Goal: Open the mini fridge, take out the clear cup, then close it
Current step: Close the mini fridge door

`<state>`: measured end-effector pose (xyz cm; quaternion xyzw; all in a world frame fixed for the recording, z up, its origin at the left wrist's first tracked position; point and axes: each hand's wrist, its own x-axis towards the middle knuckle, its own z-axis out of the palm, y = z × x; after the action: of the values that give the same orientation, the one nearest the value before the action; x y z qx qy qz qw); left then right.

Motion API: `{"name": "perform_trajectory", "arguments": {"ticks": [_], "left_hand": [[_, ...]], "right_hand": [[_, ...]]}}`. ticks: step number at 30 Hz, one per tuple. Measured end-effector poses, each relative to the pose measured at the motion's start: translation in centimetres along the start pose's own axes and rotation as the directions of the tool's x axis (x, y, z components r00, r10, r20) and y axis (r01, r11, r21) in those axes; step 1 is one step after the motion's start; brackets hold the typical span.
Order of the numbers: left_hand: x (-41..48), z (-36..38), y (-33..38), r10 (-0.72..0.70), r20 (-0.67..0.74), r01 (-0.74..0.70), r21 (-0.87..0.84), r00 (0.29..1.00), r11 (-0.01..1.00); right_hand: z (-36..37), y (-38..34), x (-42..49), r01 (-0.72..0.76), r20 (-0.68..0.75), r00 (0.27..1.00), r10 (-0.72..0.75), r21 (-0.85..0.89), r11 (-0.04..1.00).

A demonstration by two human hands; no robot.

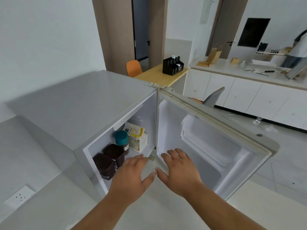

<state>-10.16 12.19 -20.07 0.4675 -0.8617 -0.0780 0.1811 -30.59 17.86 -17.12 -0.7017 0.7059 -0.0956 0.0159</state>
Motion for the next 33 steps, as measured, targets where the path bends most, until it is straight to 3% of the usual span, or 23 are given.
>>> {"name": "perform_trajectory", "arguments": {"ticks": [14, 19, 27, 33], "left_hand": [[9.7, -11.2, 5.6, 0.155, -0.203, -0.135, 0.111, 0.967, 0.985], [13.5, -14.4, 5.4, 0.148, -0.216, -0.100, 0.219, 0.965, 0.971], [16.6, -16.3, -0.1, 0.033, -0.071, -0.005, 0.361, 0.997, 0.933], [16.1, -15.6, -3.8, 0.082, -0.050, -0.066, 0.267, 0.995, 0.962]], "right_hand": [[-13.2, 2.8, 3.8, 0.027, -0.266, 0.963, -0.047, -0.079, 0.997], [-16.7, 4.7, 5.4, -0.038, -0.333, 0.943, 0.000, -0.106, 0.994], [-17.5, 9.1, 6.5, -0.173, -0.152, 0.976, 0.154, -0.115, 0.978], [-16.2, 11.4, 6.6, -0.203, -0.030, 0.979, 0.202, -0.030, 0.979]]}}
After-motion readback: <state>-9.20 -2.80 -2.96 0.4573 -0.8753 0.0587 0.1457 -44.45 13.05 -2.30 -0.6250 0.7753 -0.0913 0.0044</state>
